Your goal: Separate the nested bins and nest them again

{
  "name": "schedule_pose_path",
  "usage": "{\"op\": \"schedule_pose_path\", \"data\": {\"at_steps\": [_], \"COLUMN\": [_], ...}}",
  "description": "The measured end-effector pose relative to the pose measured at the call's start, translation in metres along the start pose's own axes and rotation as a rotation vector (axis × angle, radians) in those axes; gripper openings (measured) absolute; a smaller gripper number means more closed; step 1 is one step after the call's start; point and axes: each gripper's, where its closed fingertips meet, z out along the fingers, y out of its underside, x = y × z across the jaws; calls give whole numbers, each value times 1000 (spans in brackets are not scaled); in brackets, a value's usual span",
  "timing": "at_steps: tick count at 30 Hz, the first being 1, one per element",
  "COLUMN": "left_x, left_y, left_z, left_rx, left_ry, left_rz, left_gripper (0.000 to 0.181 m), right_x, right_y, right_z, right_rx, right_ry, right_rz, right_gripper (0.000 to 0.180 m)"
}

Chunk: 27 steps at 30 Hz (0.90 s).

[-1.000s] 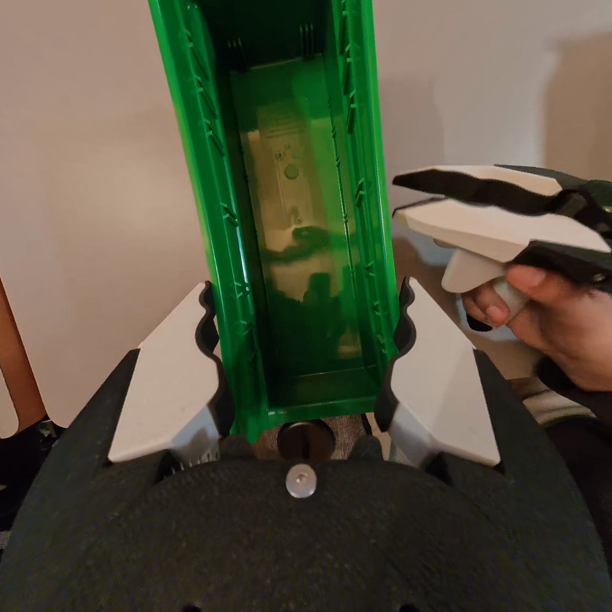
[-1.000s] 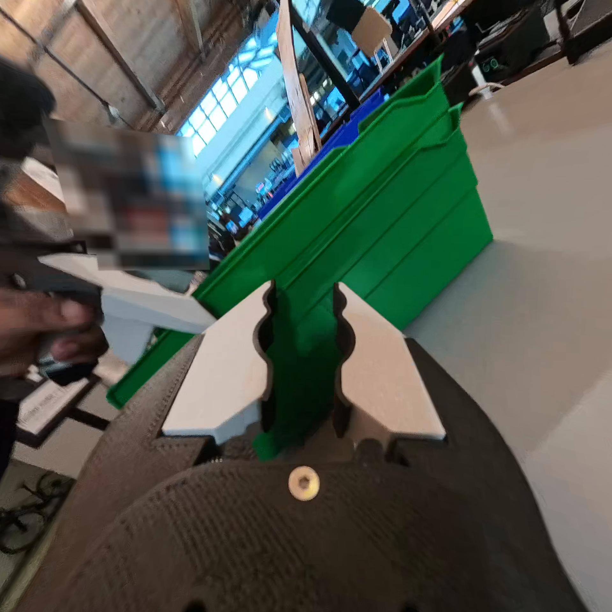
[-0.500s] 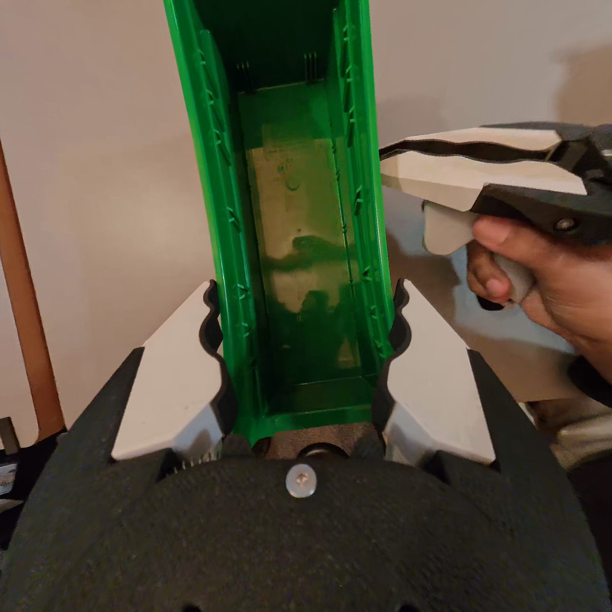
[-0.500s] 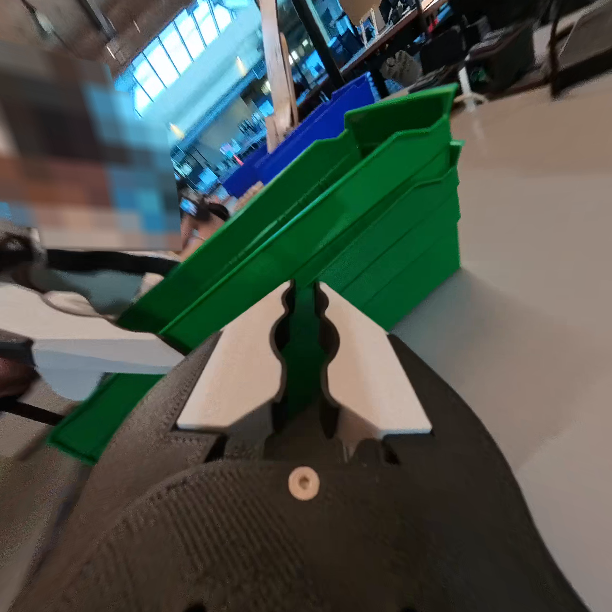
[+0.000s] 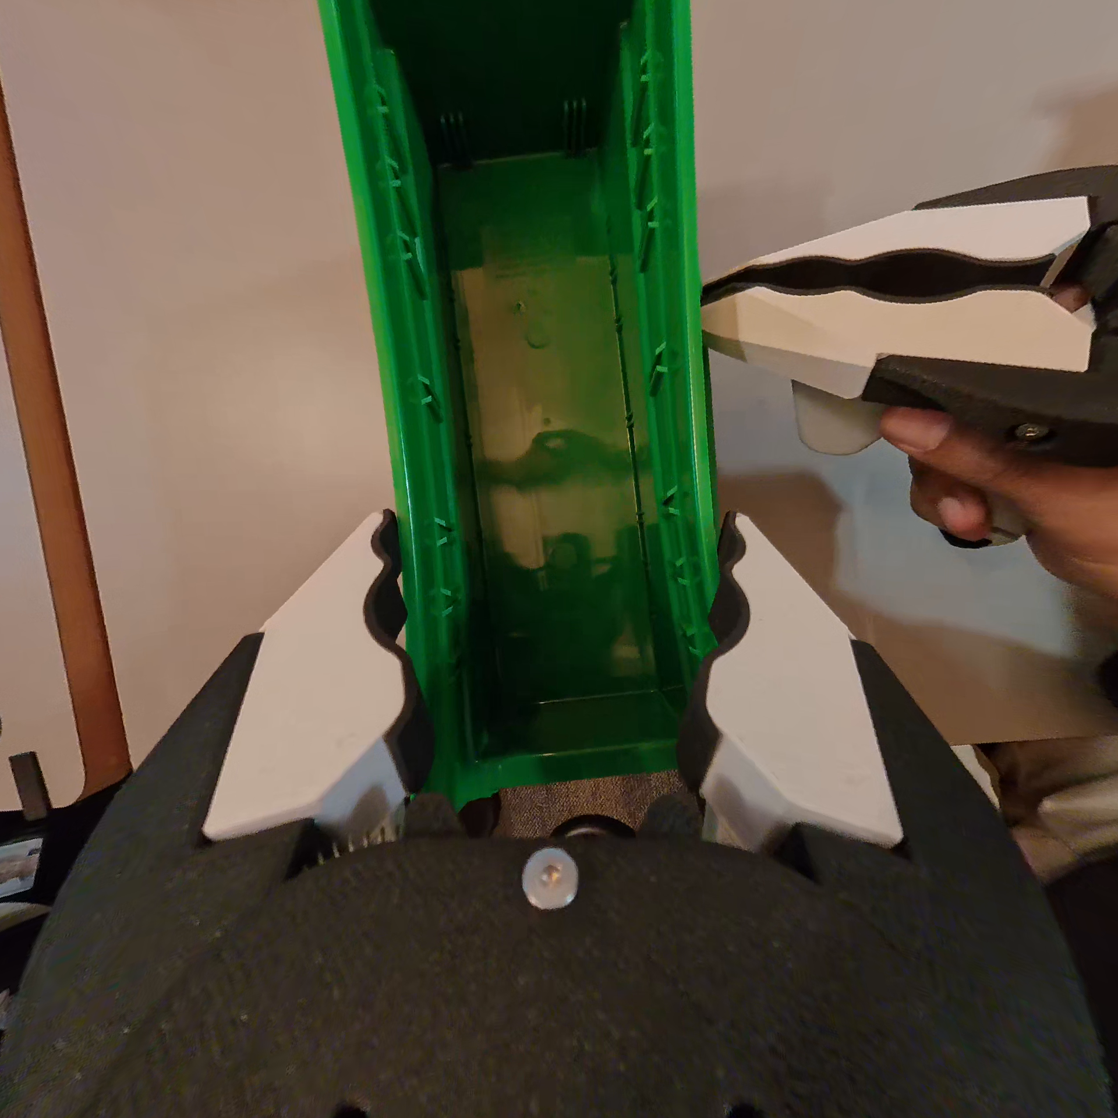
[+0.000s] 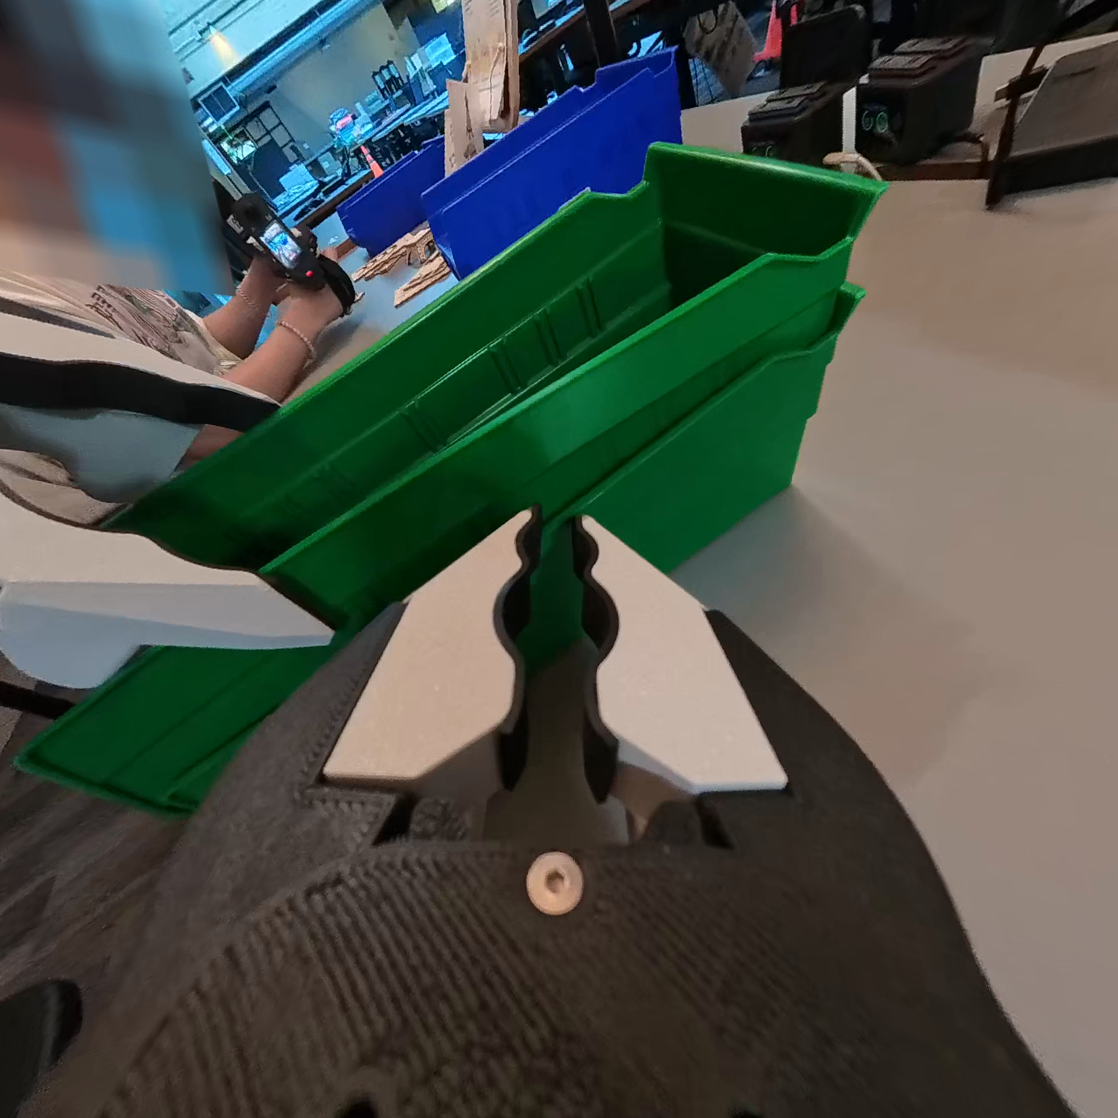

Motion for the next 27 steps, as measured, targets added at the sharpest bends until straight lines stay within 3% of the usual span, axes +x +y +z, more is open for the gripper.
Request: {"op": "schedule_pose_path", "data": {"at_steps": [5, 12, 21, 22, 23, 24, 26, 27], "left_x": [4, -1, 7, 13, -6, -19, -55, -51], "left_y": [-7, -6, -16, -22, -38, -50, -30, -18], "left_z": [-3, 3, -8, -15, -31, -49, -46, -39], "left_rx": [17, 9, 135, 184, 310, 396, 237, 171], "left_ry": [-25, -61, 1, 60, -8, -34, -223, -160], "left_rz": [34, 84, 68, 12, -95, -93, -21, -30], "left_gripper": [104, 105, 102, 91, 4, 0, 5, 19], "right_x": [2, 4, 5, 14, 27, 23, 15, 13], "right_y": [-2, 0, -1, 5, 13, 11, 14, 13], "right_z": [-1, 5, 3, 2, 1, 2, -4, -5], "right_rx": [-27, -117, -181, -212, -247, -197, -211, -219], "right_ry": [60, 87, 191, 244, 306, 249, 202, 222], "right_rz": [-59, 36, -79, -111, -147, -83, -47, -96], "right_gripper": [10, 9, 8, 7, 8, 7, 8, 8]}}
